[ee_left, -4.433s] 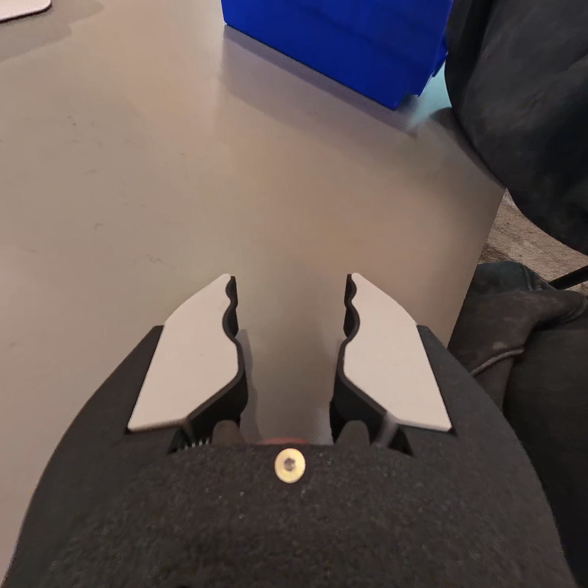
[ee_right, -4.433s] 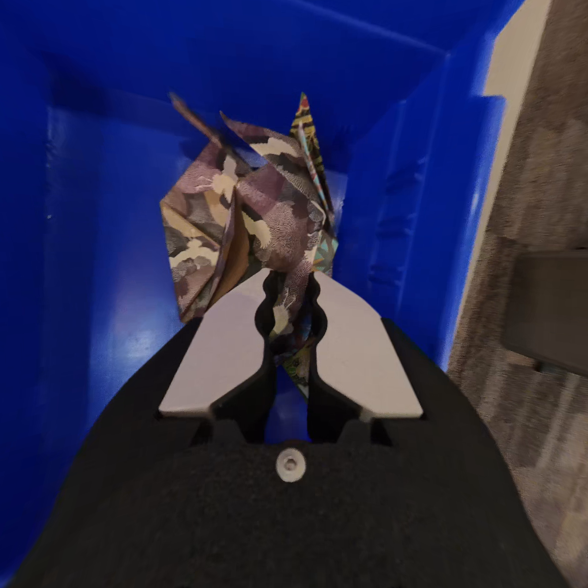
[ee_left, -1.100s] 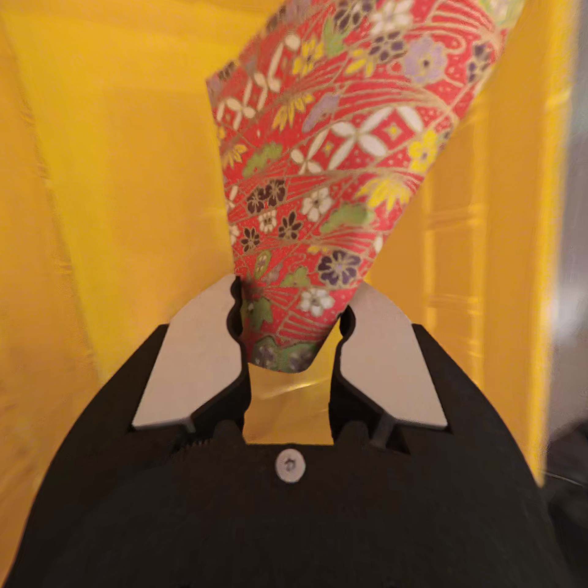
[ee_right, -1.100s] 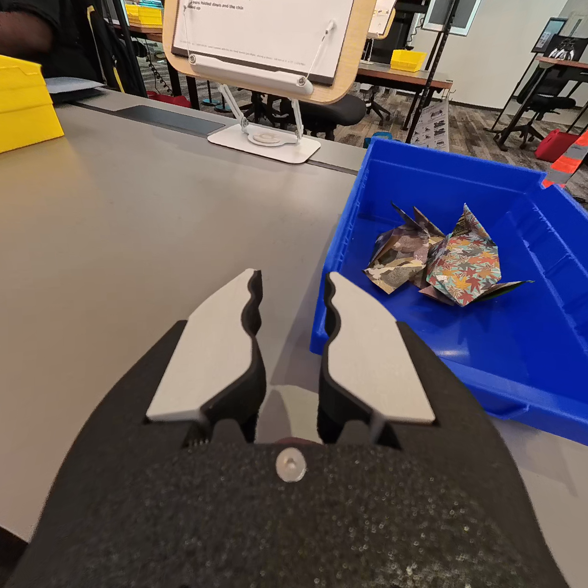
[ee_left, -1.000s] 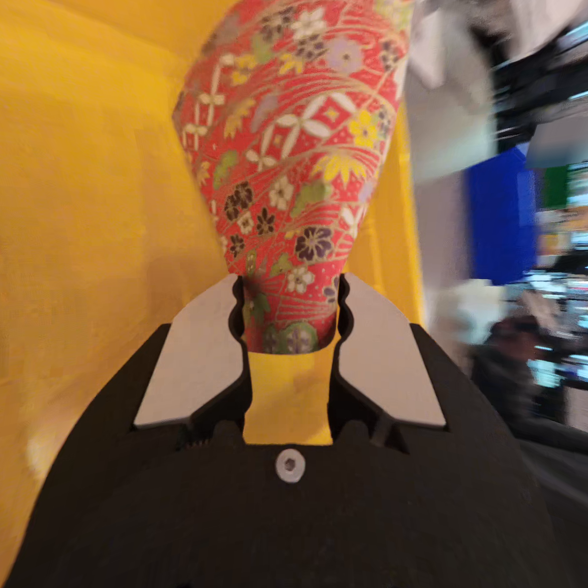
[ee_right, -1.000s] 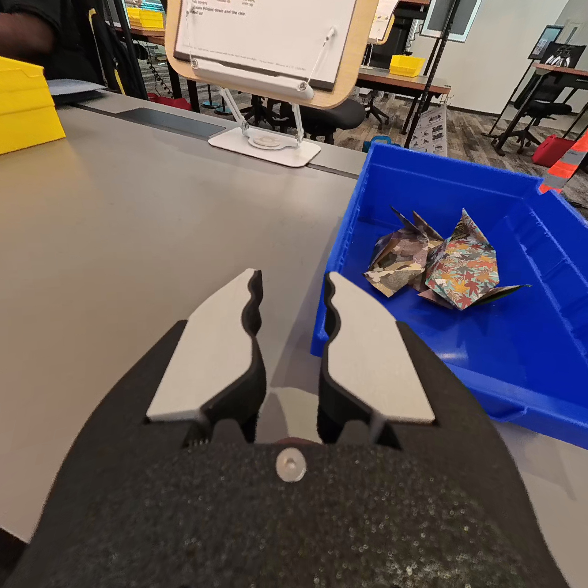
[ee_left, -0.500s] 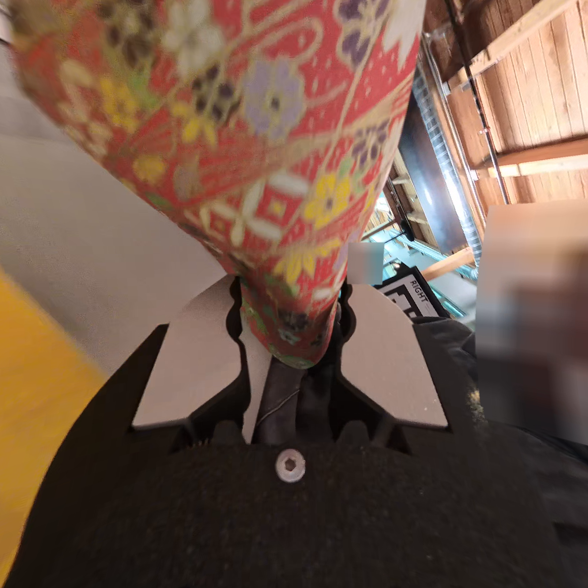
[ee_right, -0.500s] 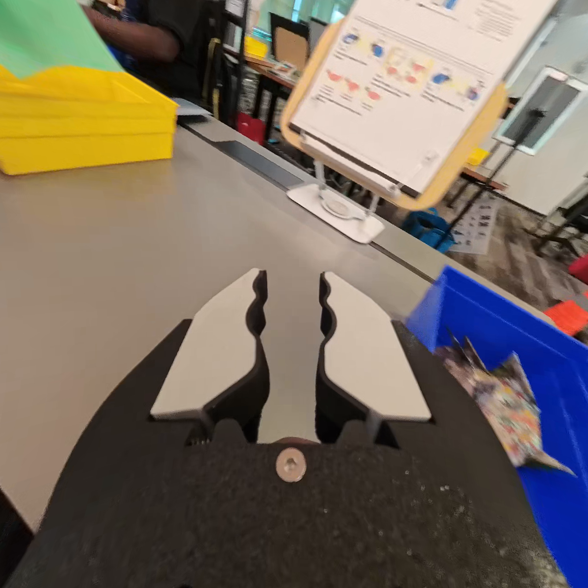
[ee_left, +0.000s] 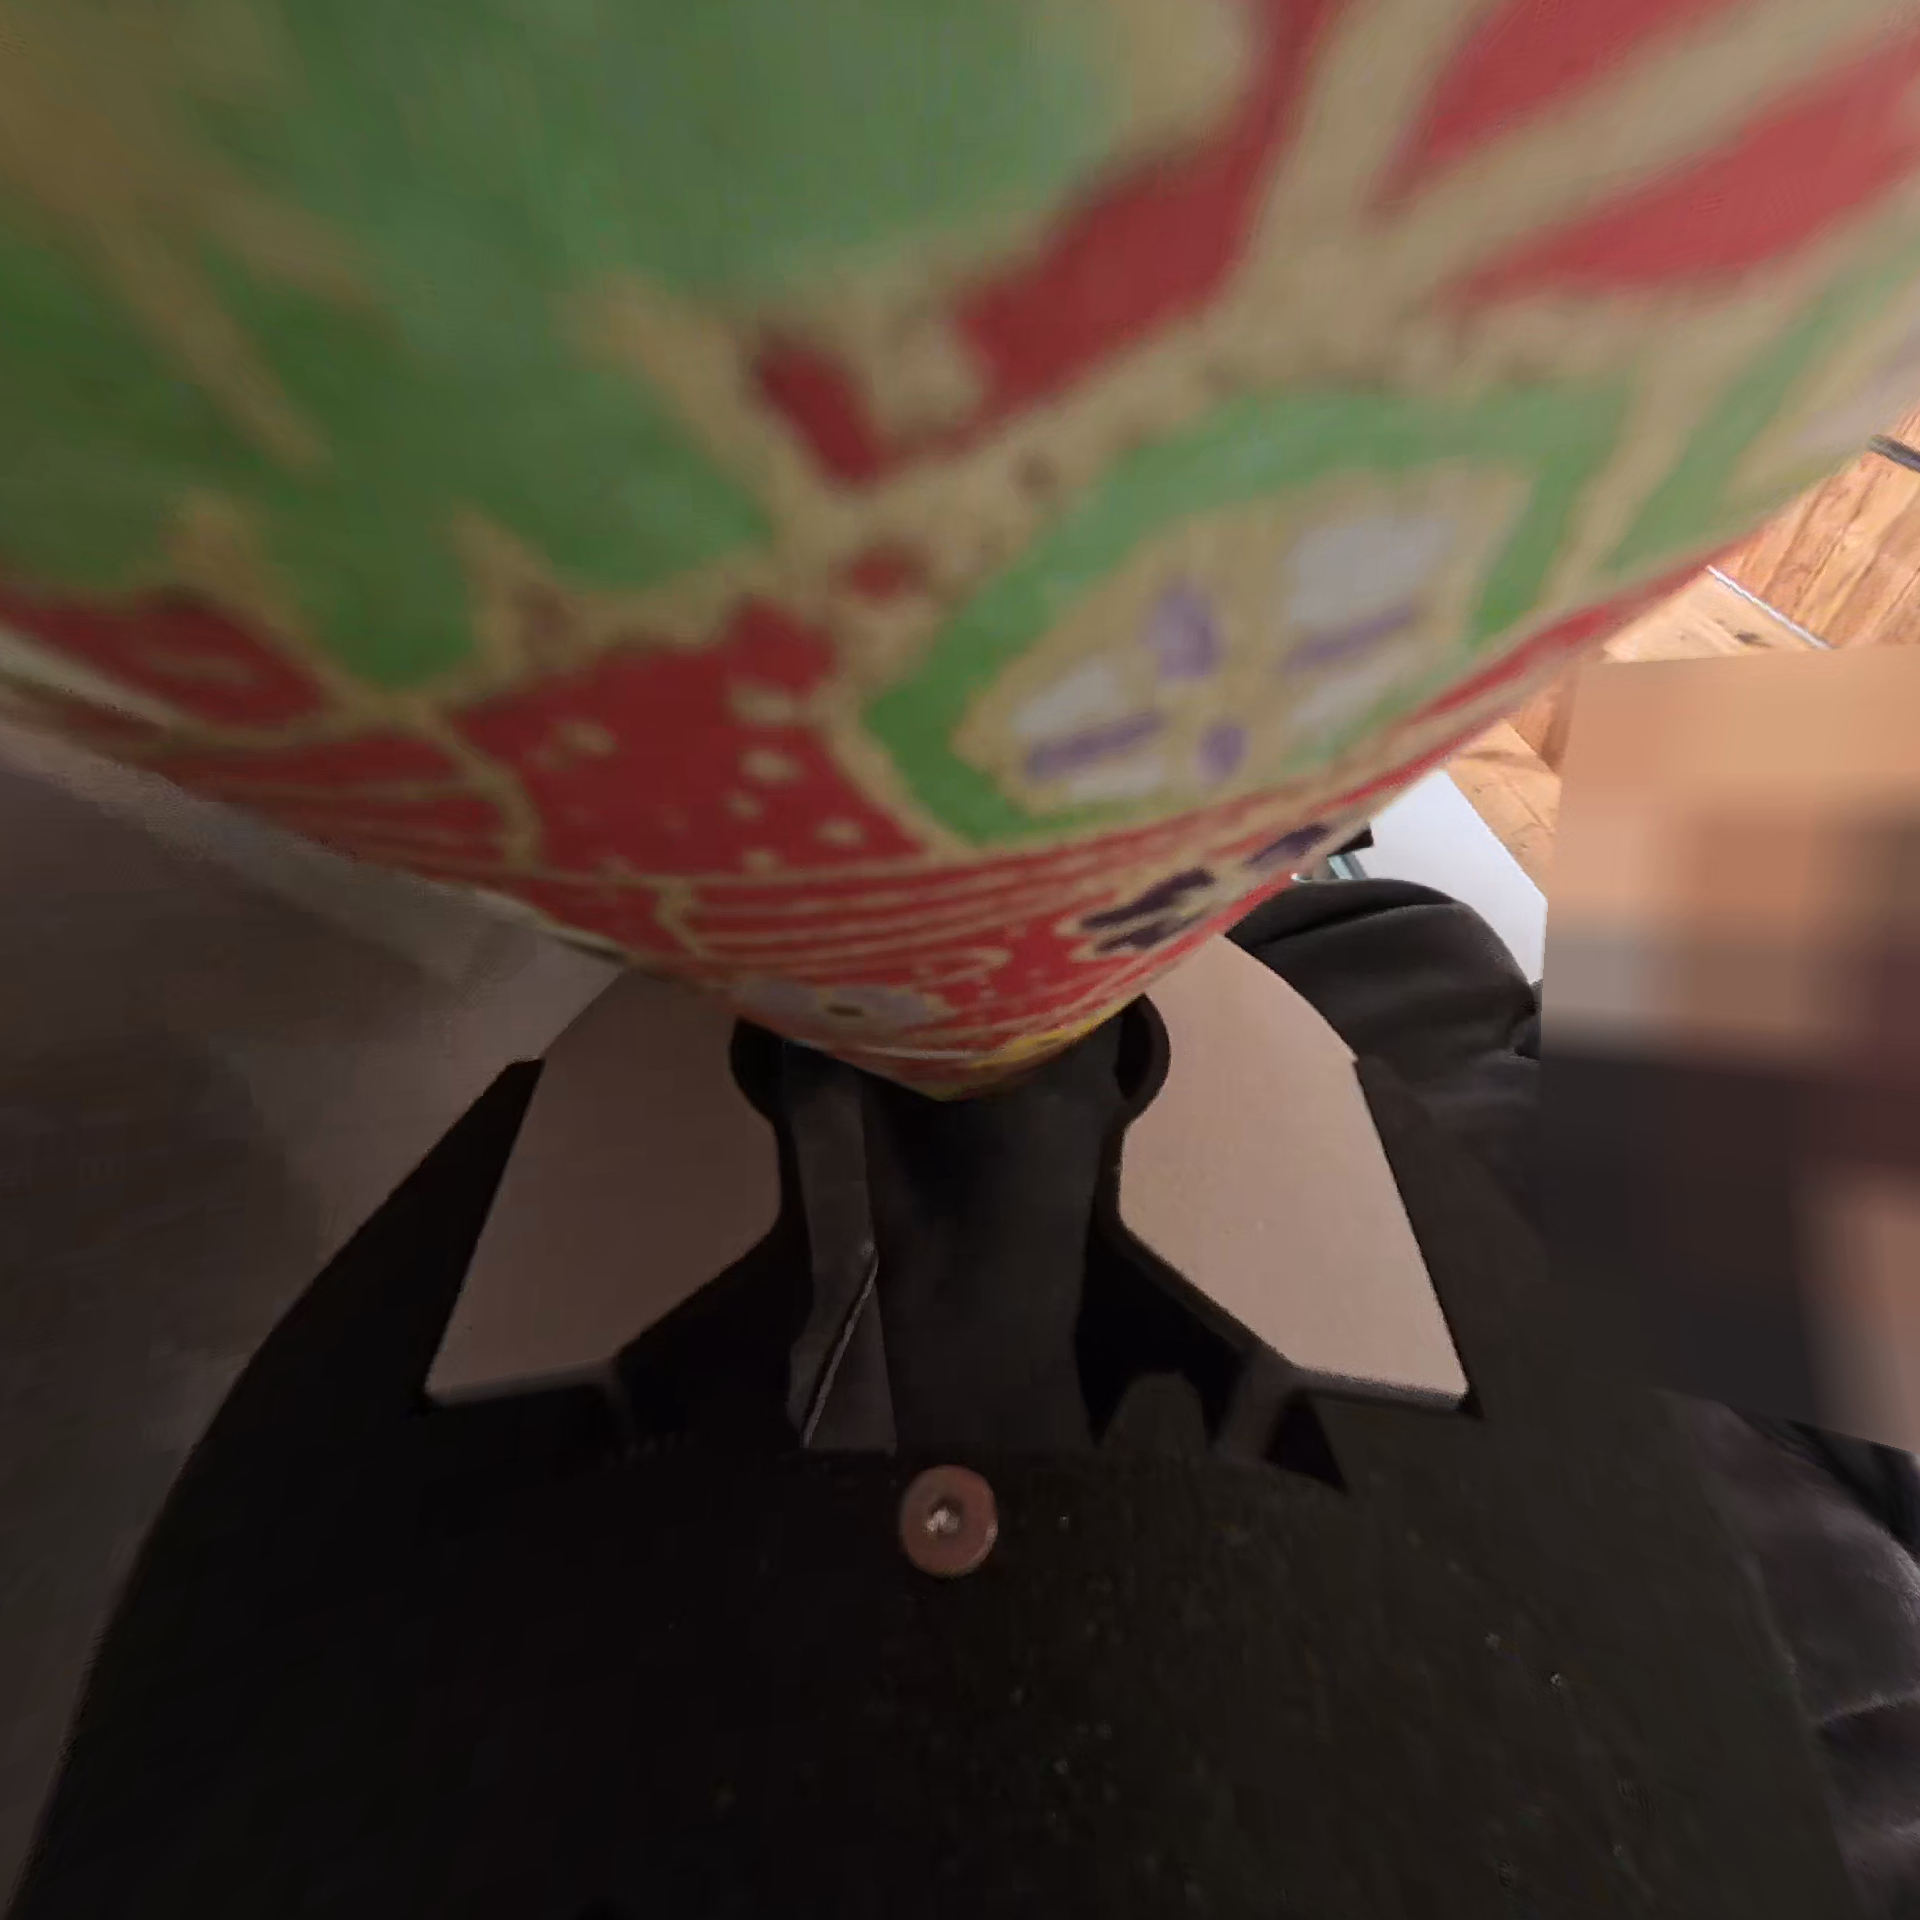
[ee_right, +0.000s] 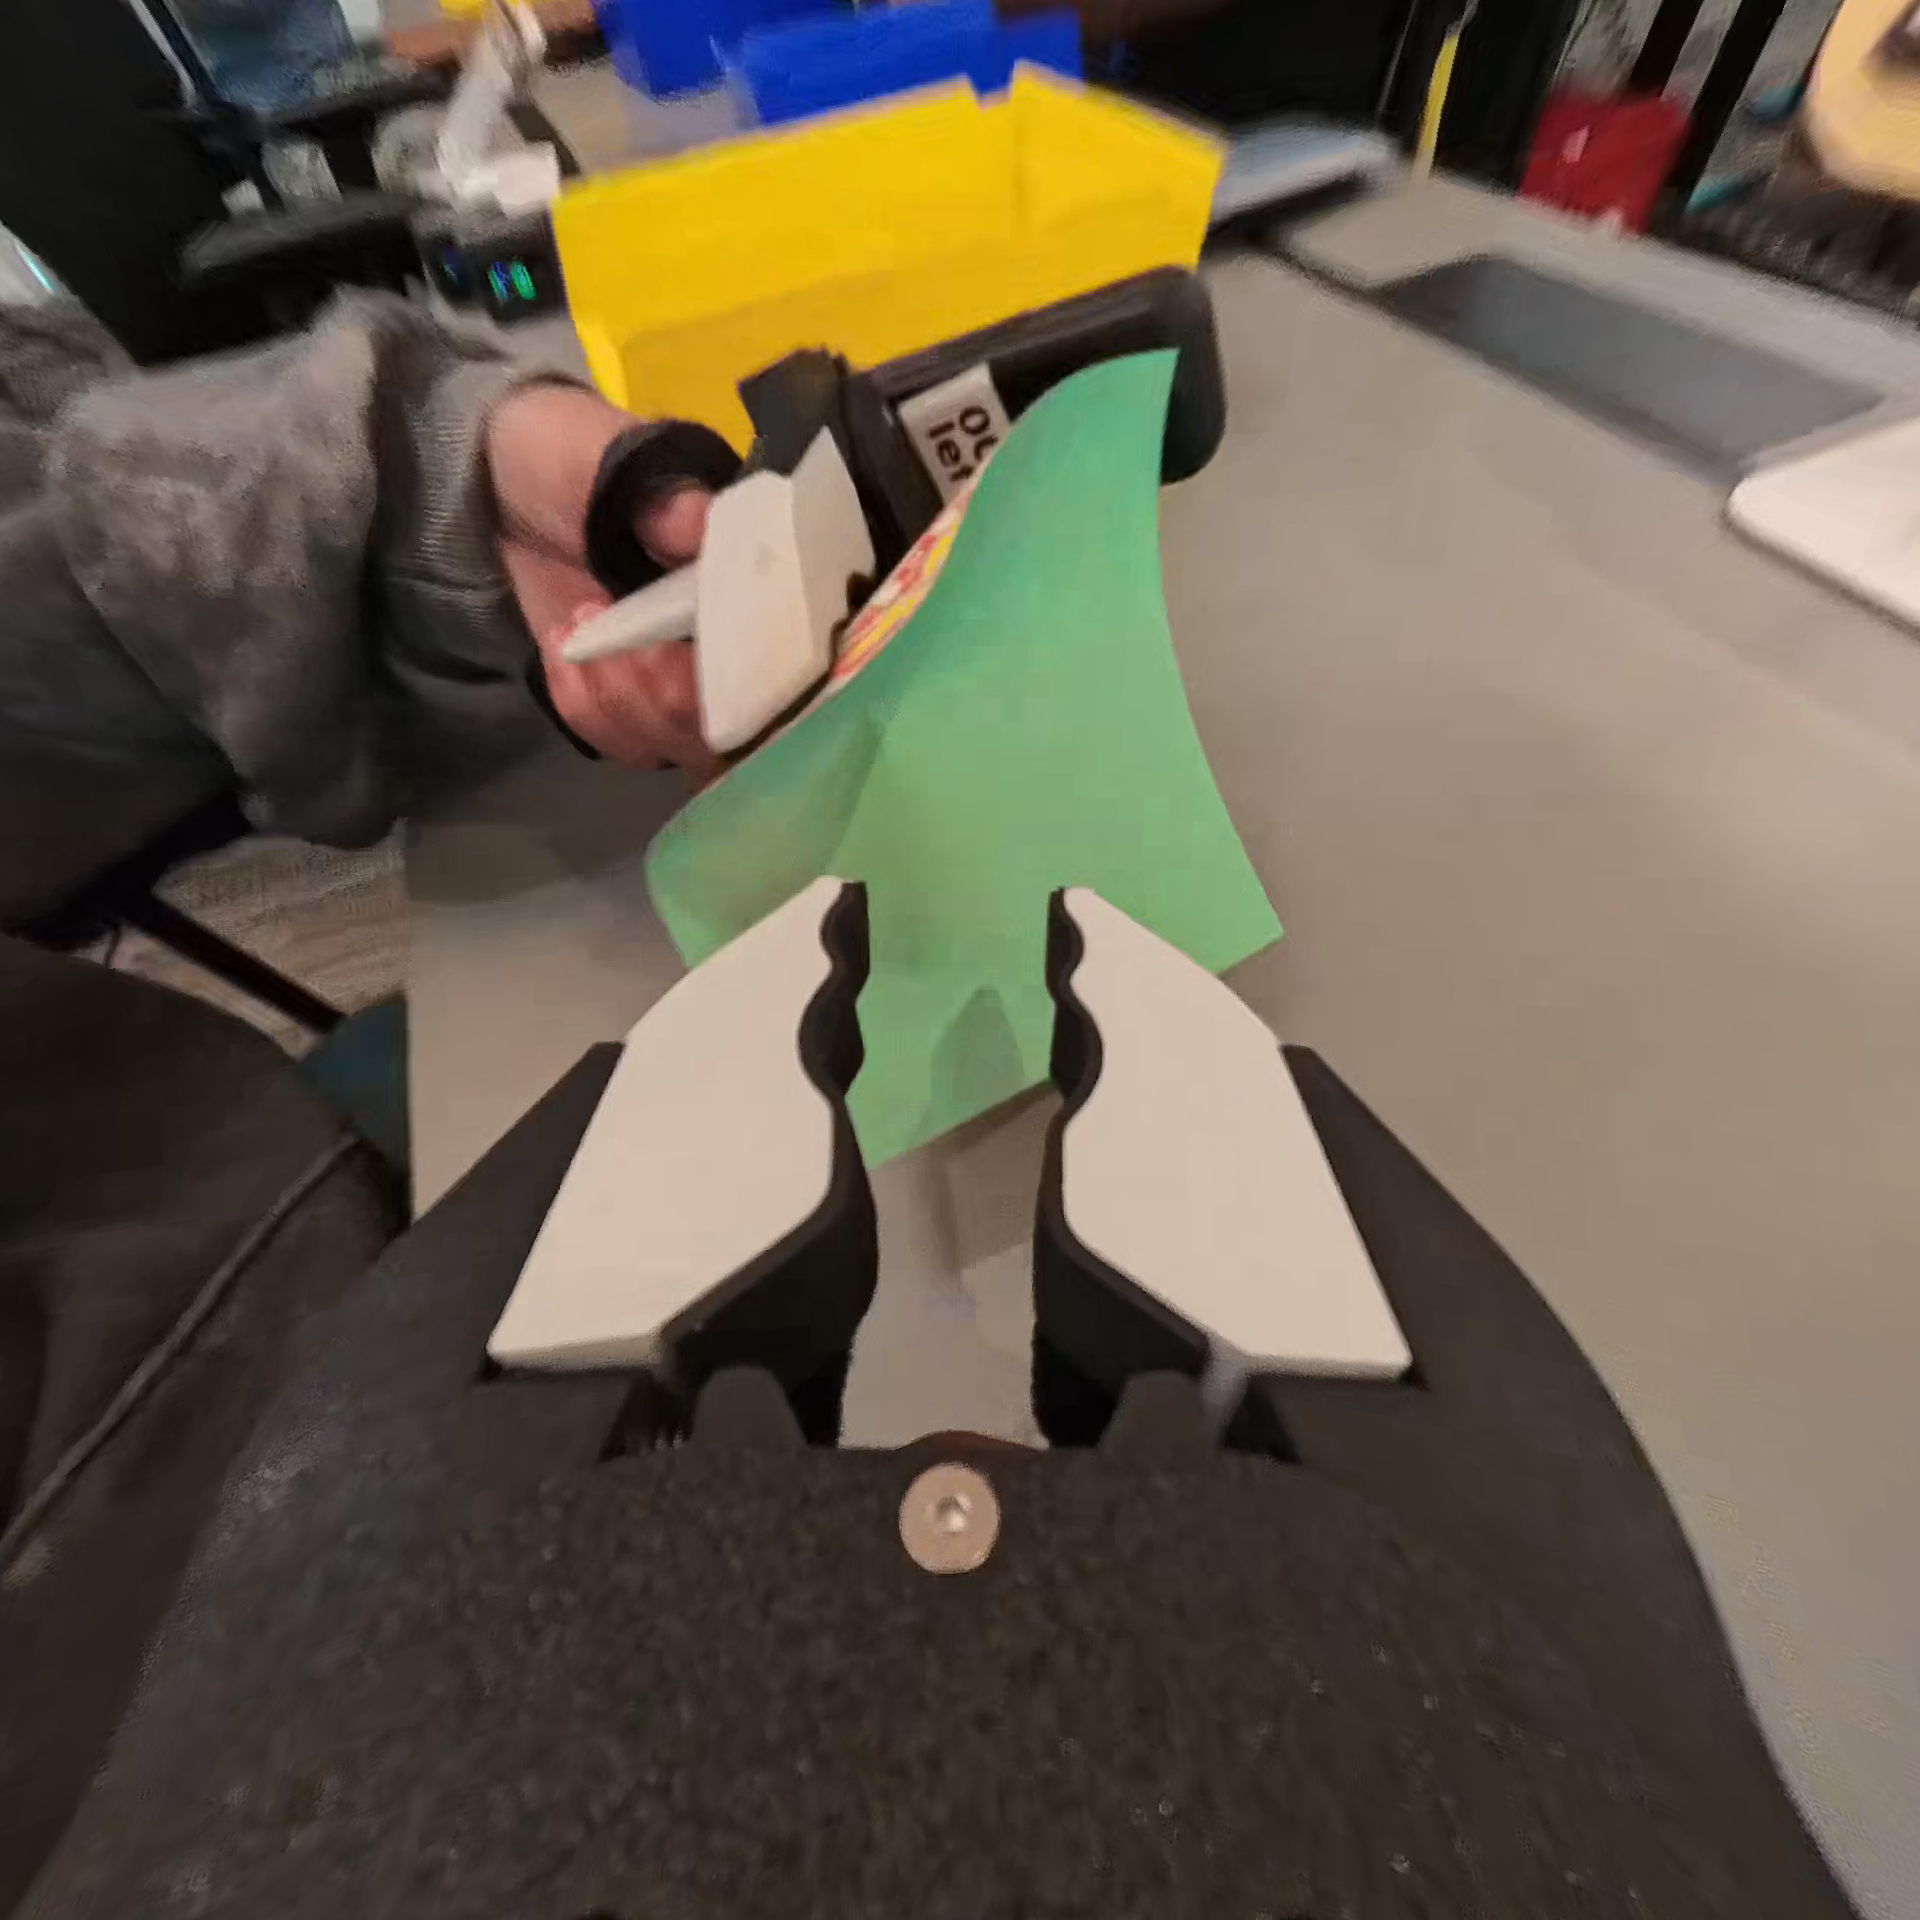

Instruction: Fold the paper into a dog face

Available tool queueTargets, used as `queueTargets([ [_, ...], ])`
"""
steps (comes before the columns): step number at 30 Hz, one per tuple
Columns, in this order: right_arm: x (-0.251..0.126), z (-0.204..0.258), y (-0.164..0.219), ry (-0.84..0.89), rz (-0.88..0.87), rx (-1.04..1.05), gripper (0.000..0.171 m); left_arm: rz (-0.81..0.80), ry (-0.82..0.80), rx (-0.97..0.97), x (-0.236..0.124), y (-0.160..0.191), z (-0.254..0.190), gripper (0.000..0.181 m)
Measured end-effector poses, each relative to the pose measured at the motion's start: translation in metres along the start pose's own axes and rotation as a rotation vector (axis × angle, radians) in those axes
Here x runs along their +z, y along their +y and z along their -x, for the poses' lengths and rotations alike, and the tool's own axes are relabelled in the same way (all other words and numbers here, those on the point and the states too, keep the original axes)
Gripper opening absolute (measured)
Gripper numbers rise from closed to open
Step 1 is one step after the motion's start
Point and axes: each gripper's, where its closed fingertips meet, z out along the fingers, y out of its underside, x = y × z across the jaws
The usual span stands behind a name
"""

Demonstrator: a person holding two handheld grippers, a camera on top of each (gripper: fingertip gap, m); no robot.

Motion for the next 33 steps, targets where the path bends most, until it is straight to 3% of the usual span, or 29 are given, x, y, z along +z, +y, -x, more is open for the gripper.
queueTargets([
  [3,0.014,-0.021,0.033,0.034,0.154,0.003,0.031,0.059,-0.021,-0.061,0.016,0.003,0.022,0.069],
  [7,0.025,-0.044,0.058,0.082,0.22,0.082,0.02,0.101,-0.124,-0.086,0.013,0.01,0.037,0.08],
  [11,0.036,-0.06,0.079,0.117,0.336,0.12,0.002,0.12,-0.273,-0.072,-0.01,0.021,0.044,0.087],
  [15,0.041,-0.073,0.09,0.226,0.45,0.048,0.0,0.077,-0.477,-0.009,-0.048,0.031,0.048,0.084],
  [19,0.048,-0.079,0.086,0.342,0.453,0.136,0.0,-0.051,-0.736,0.167,-0.08,0.029,0.047,0.072],
  [23,0.058,-0.074,0.076,0.355,0.396,0.207,0.0,-0.094,-0.859,0.315,-0.071,0.026,0.054,0.05],
  [29,0.036,-0.083,0.056,0.33,0.359,-0.023,0.0,-0.072,-1.182,0.457,-0.077,0.017,0.083,0.021],
  [33,0.041,-0.098,0.066,0.332,0.39,-0.081,0.0,-0.034,-1.238,0.469,-0.079,0.013,0.092,0.01],
])
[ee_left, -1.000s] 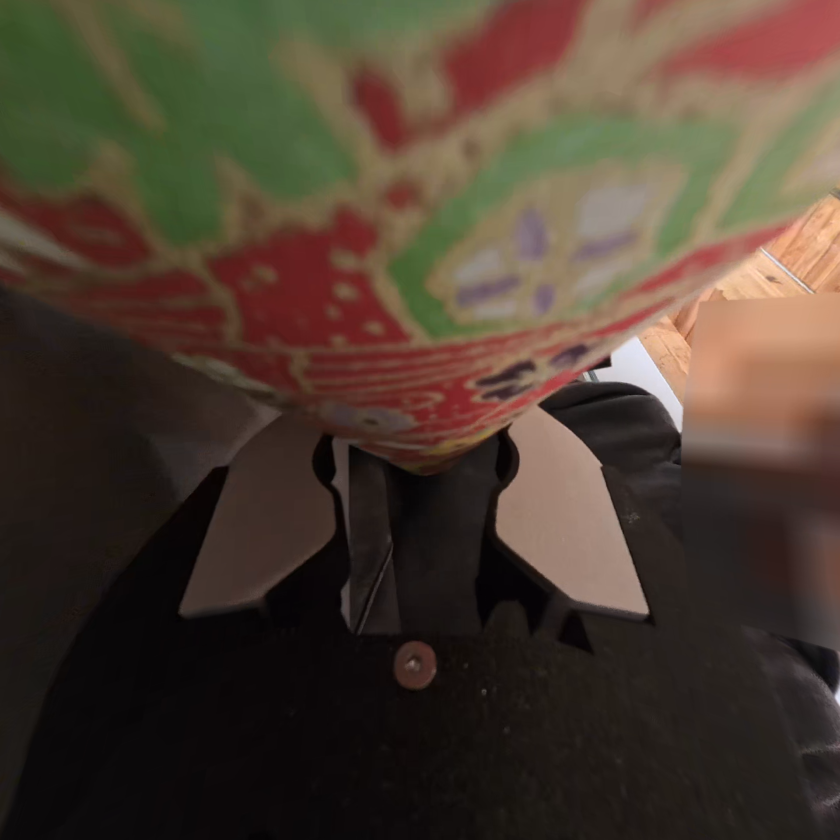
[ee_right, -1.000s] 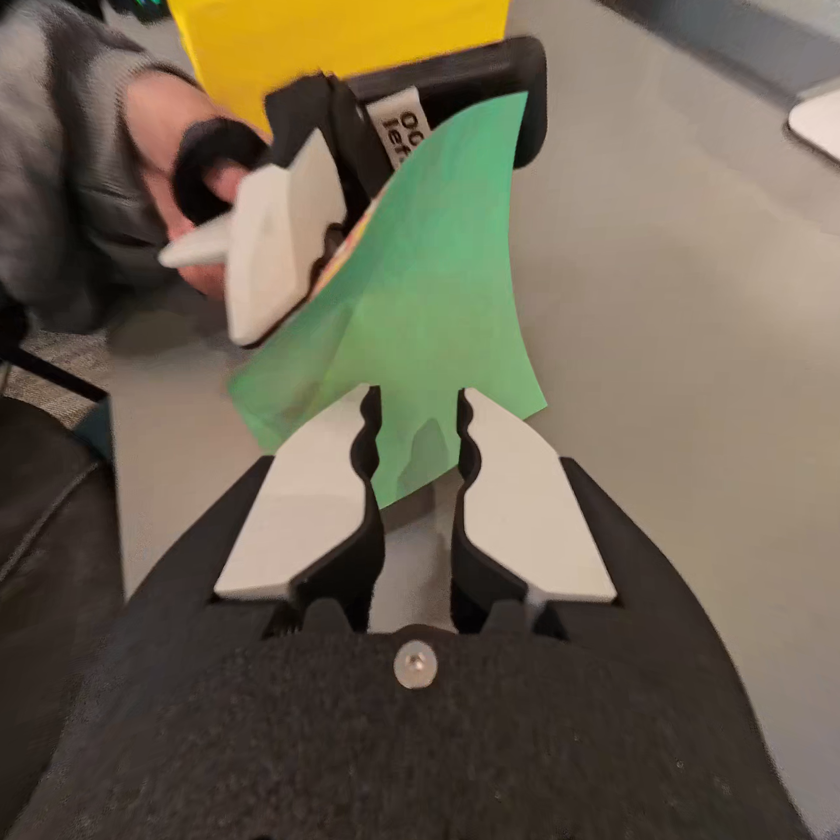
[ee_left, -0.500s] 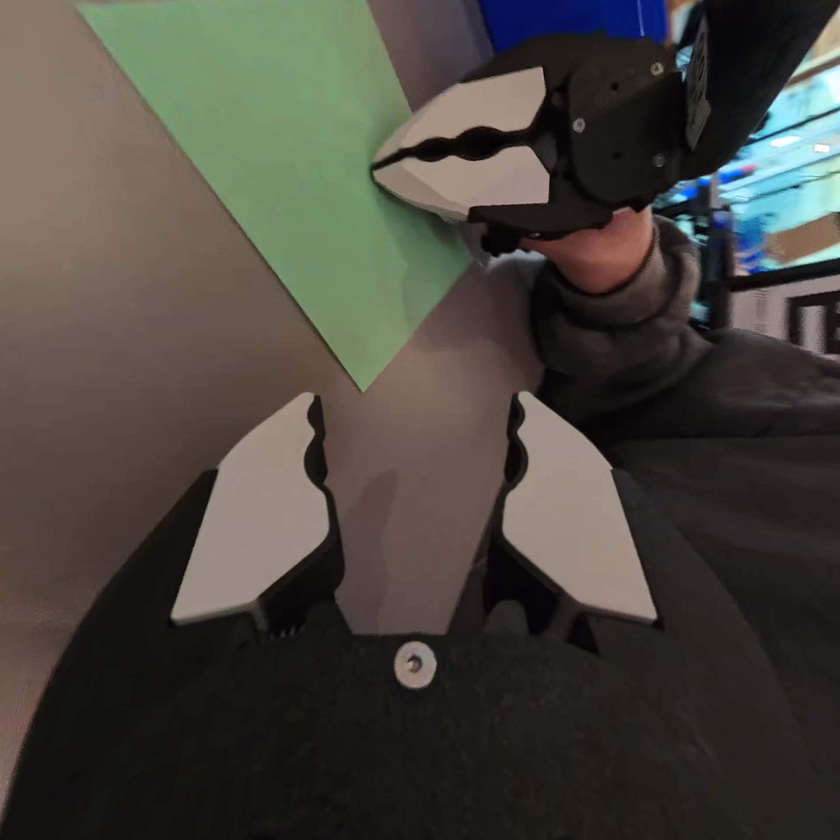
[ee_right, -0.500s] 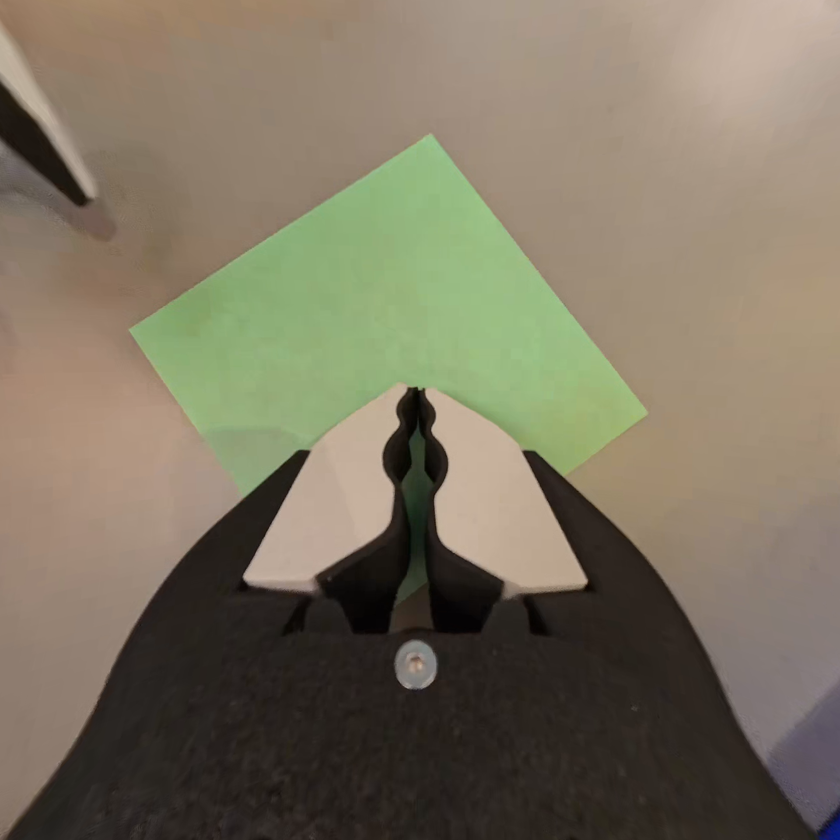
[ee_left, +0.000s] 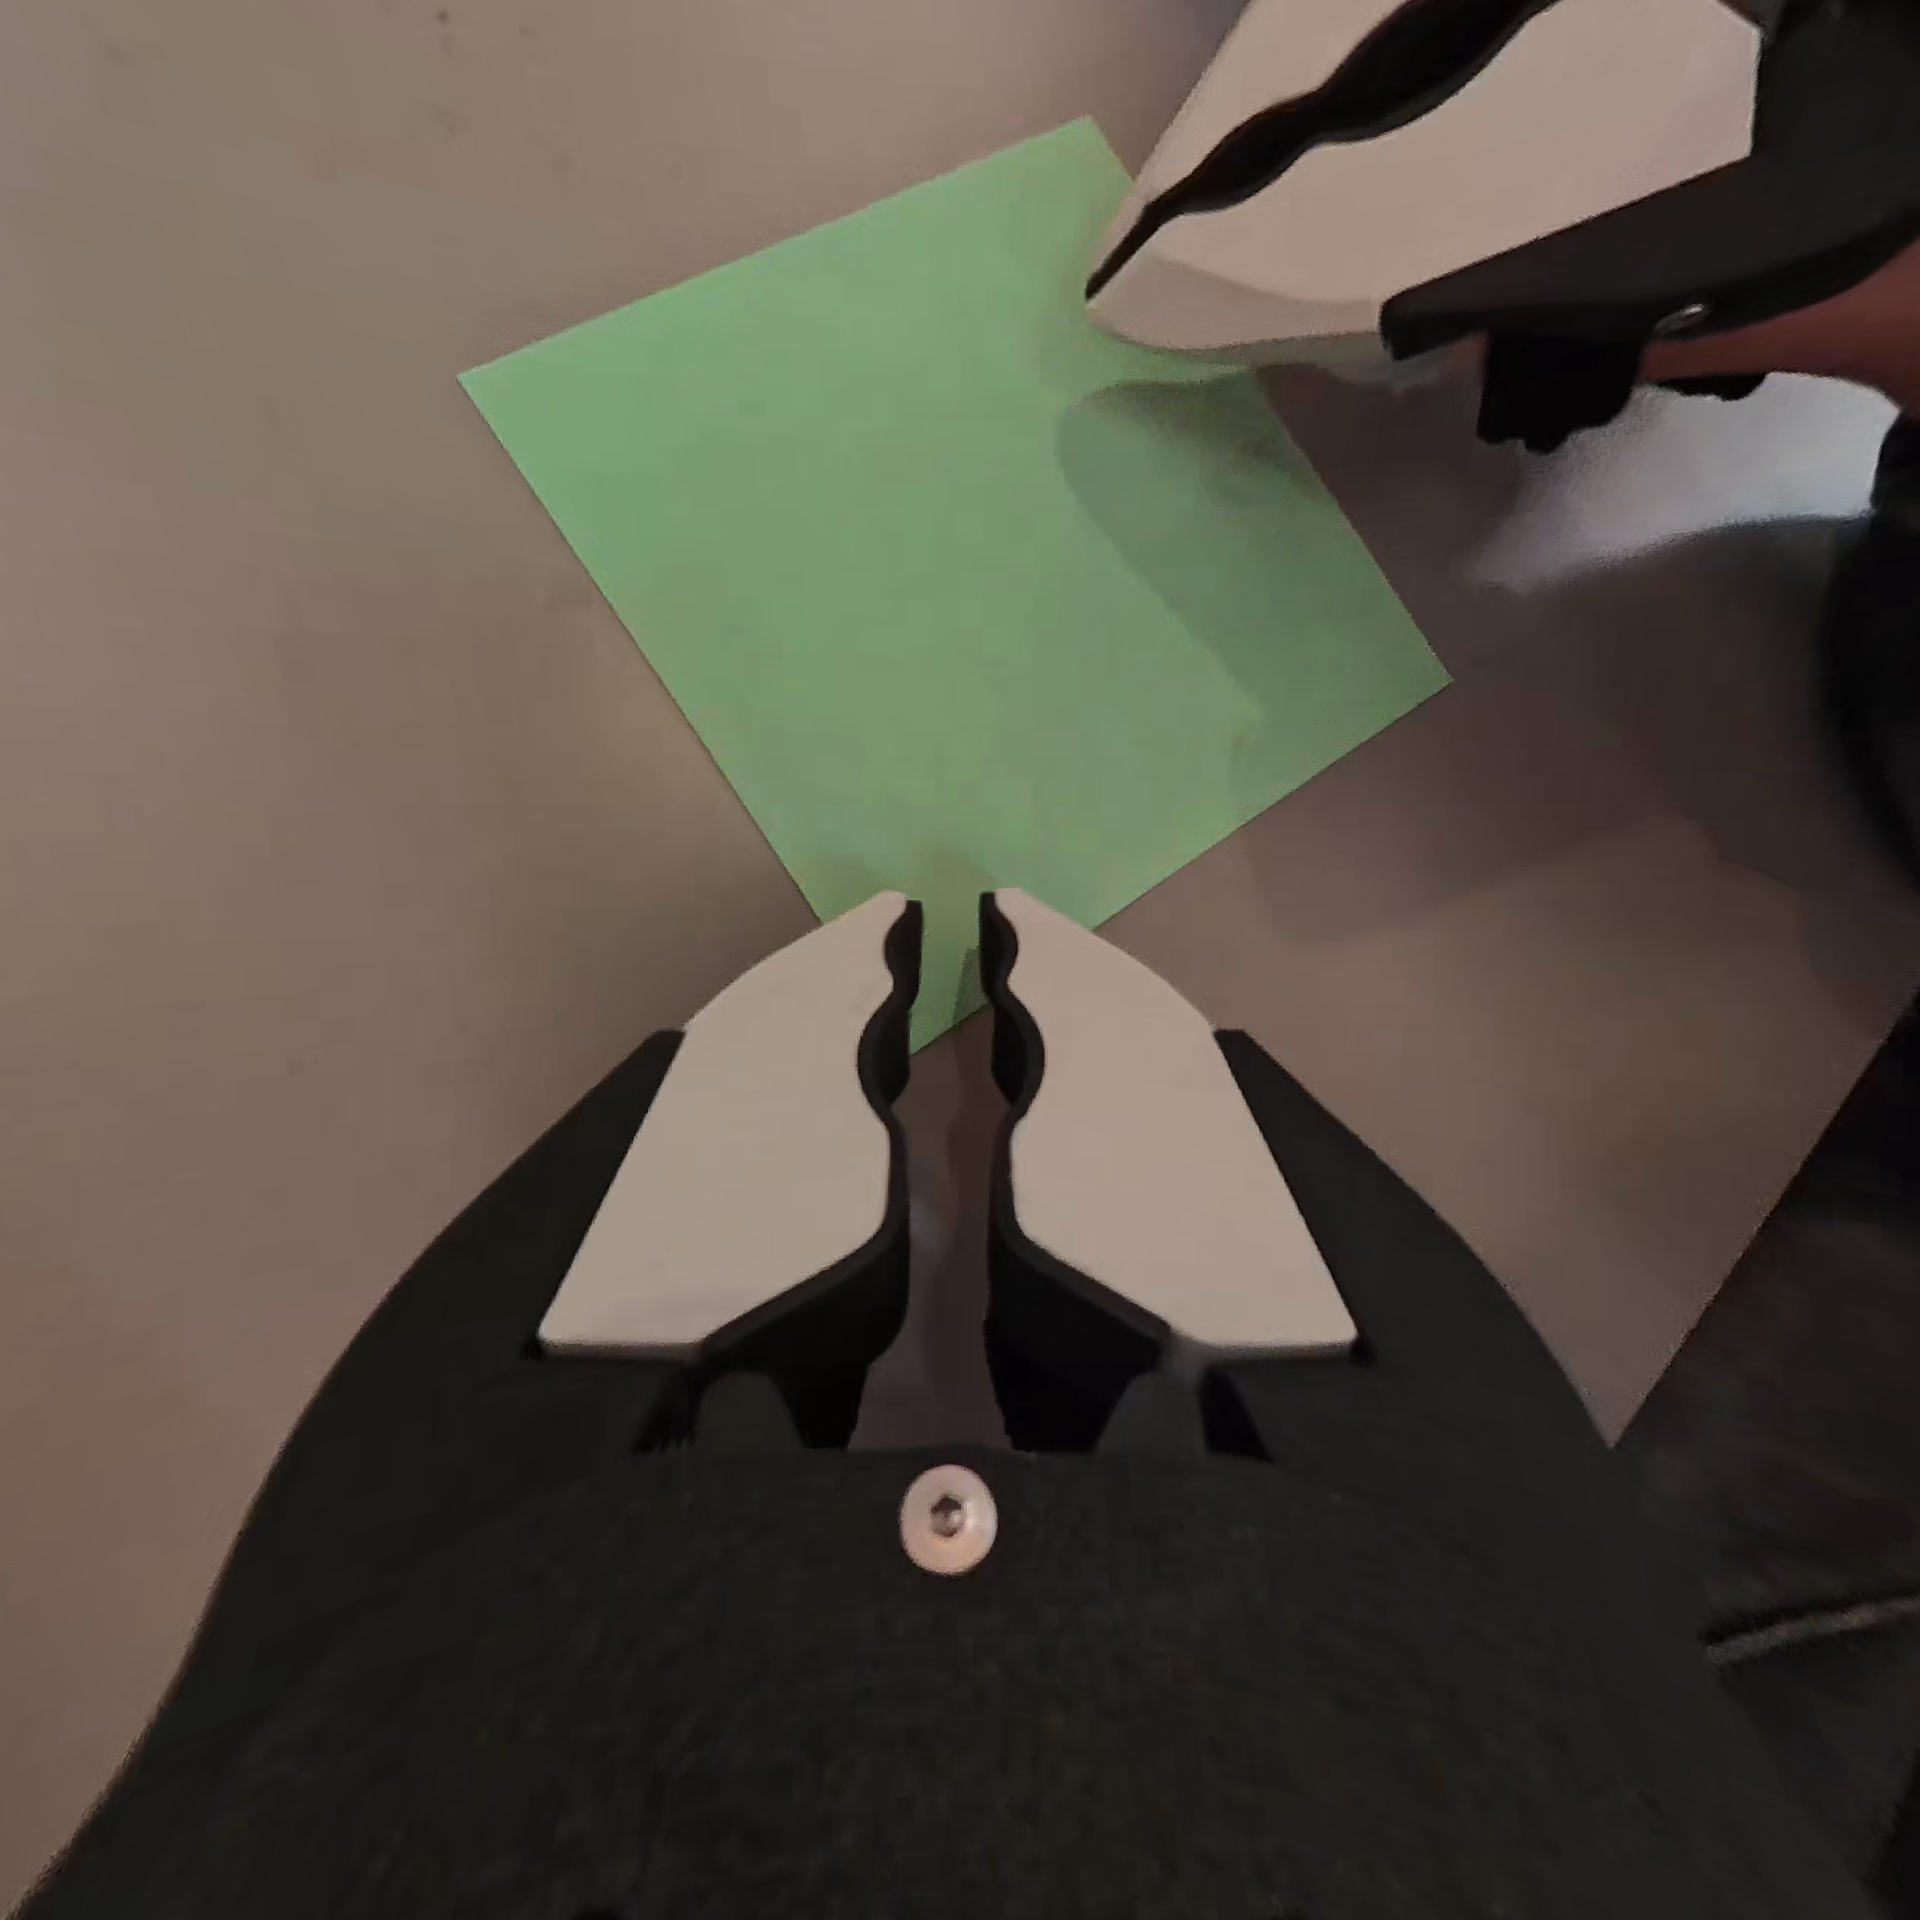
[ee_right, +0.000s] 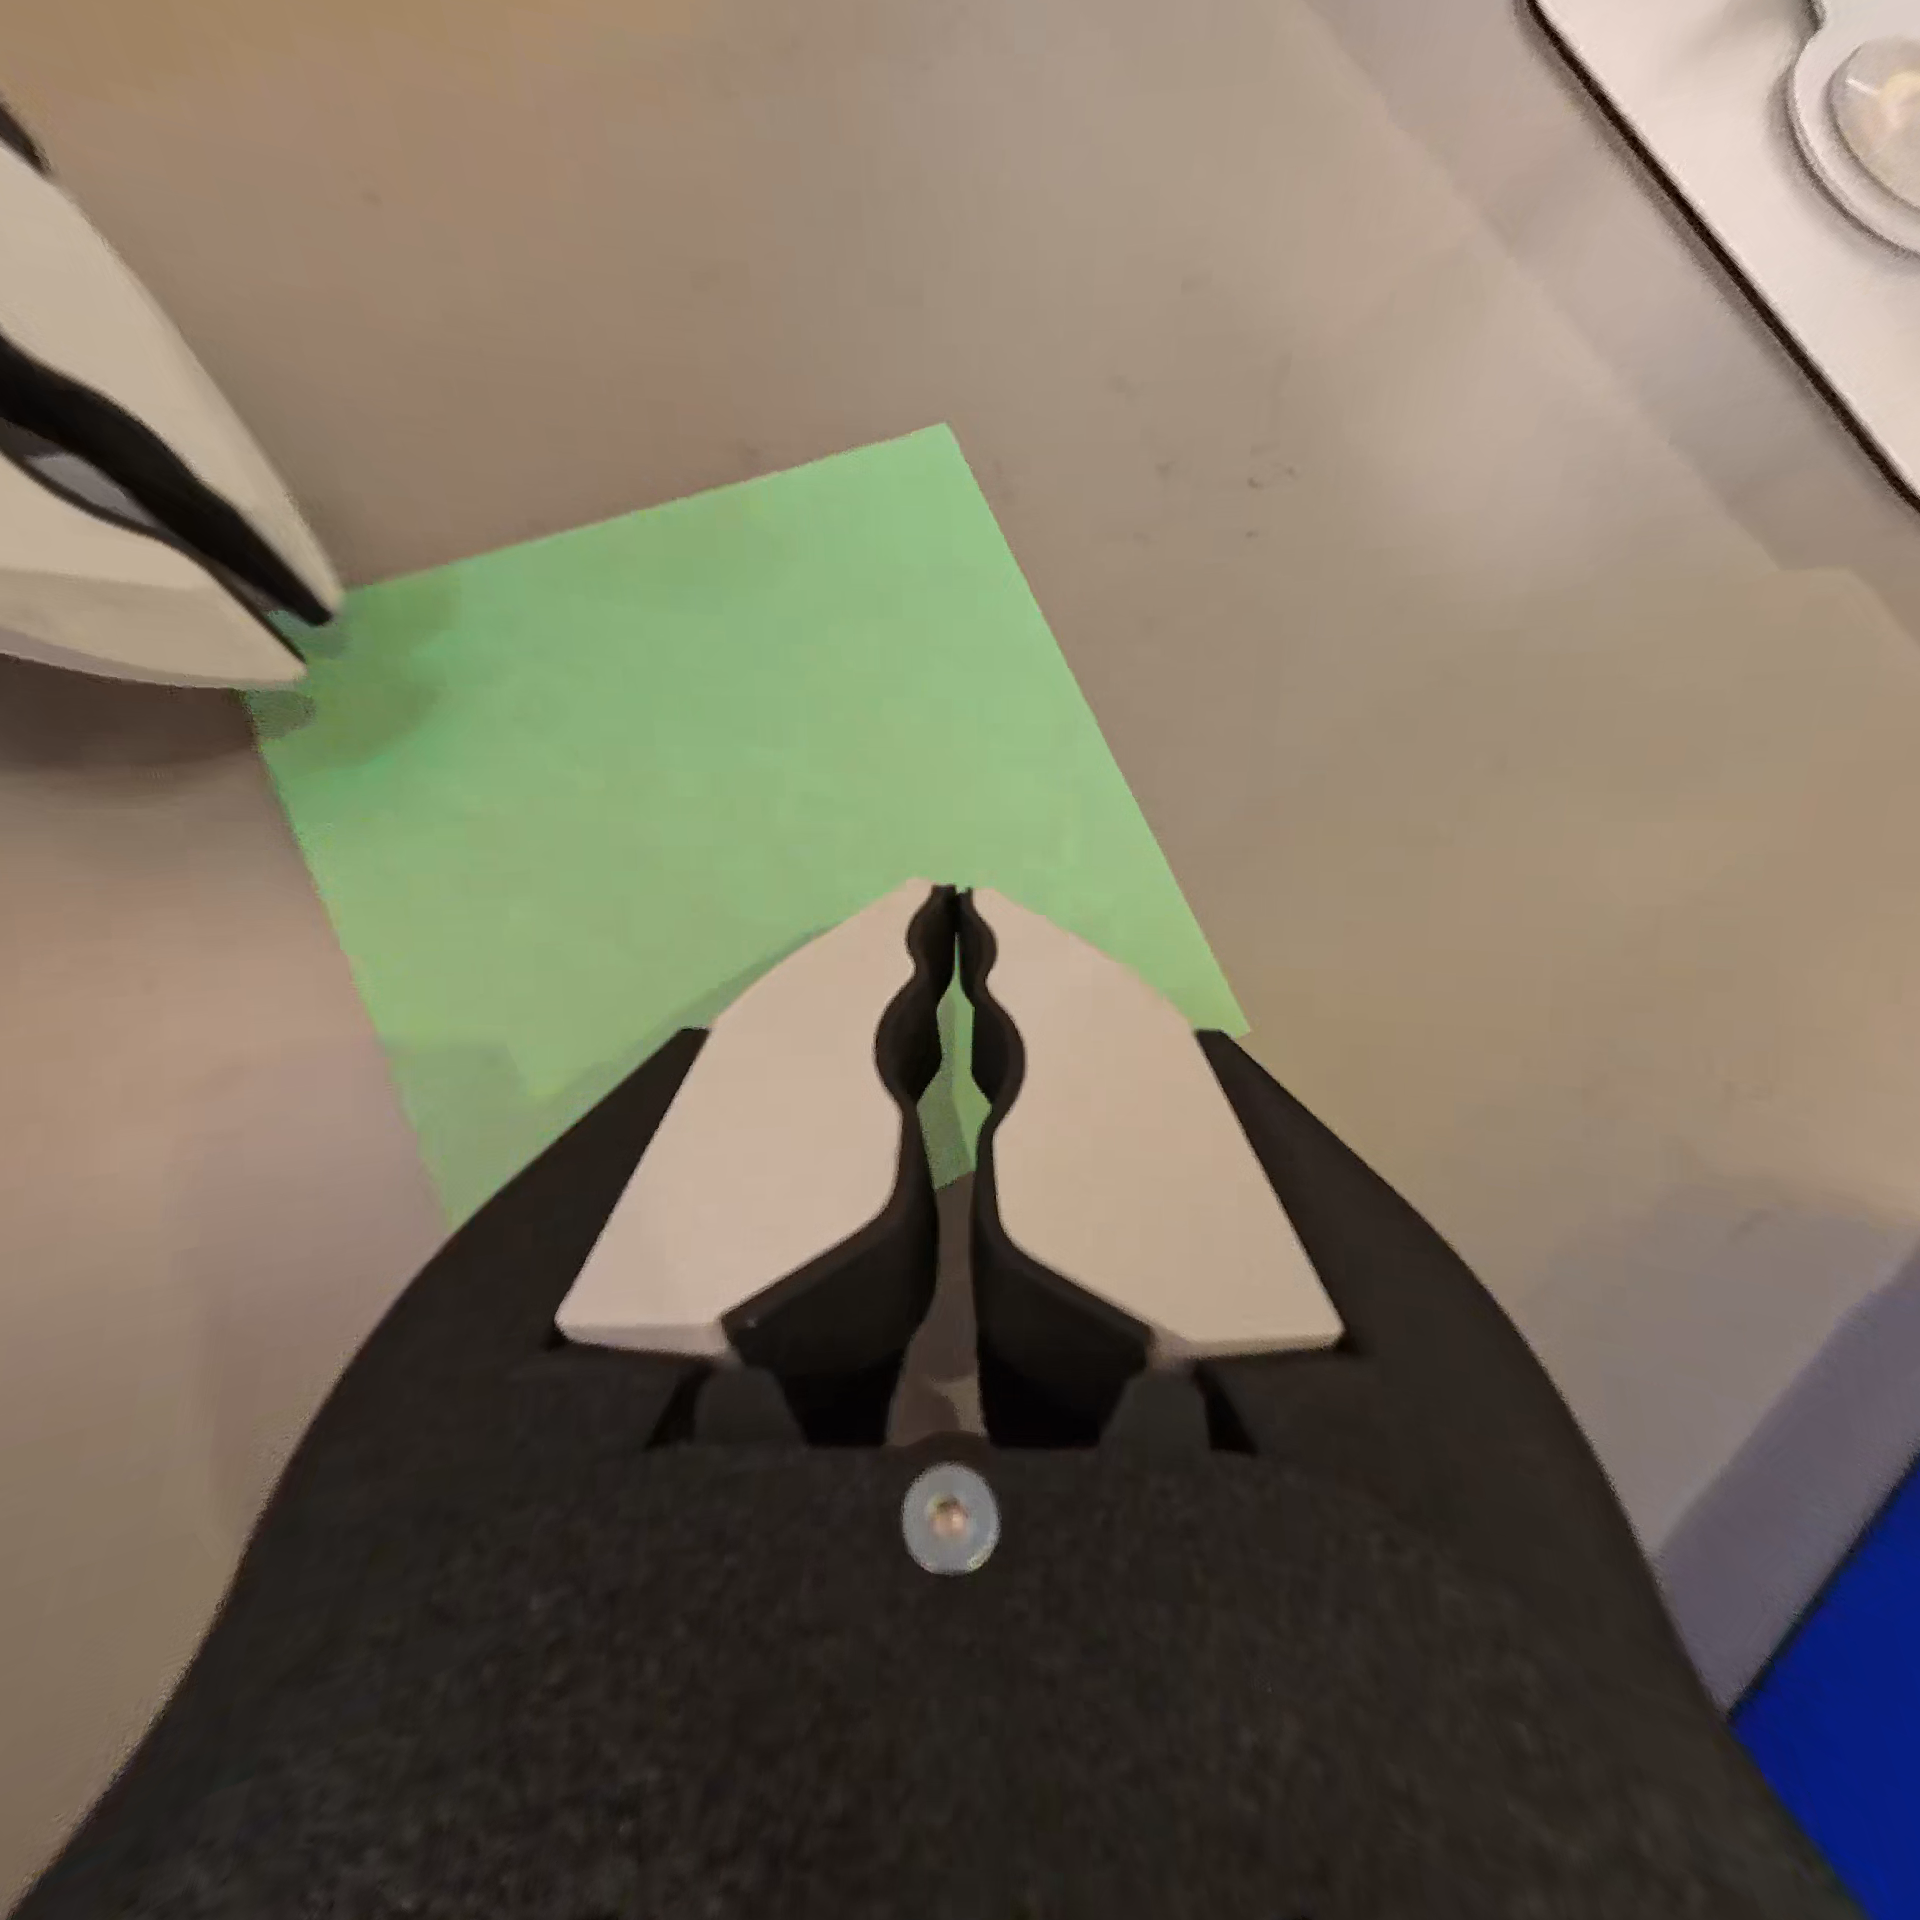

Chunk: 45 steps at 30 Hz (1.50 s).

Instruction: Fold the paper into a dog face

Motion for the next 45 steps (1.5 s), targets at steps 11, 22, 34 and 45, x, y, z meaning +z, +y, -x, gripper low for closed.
queueTargets([
  [11,0.004,0.003,0.023,0.021,0.096,0.053,0.0,0.052,-0.172,0.05,0.006,0.003,0.032,0.0],
  [22,-0.007,0.02,0.03,-0.015,0.059,0.184,0.0,-0.016,-0.332,0.078,-0.012,-0.007,0.054,0.0],
  [34,-0.007,-0.012,0.038,0.05,0.071,0.108,0.0,0.029,-0.167,0.181,0.015,0.003,-0.003,0.0],
  [45,0.015,-0.032,0.02,0.096,0.06,0.151,0.0,0.028,-0.298,0.122,0.031,-0.039,0.069,0.0],
])
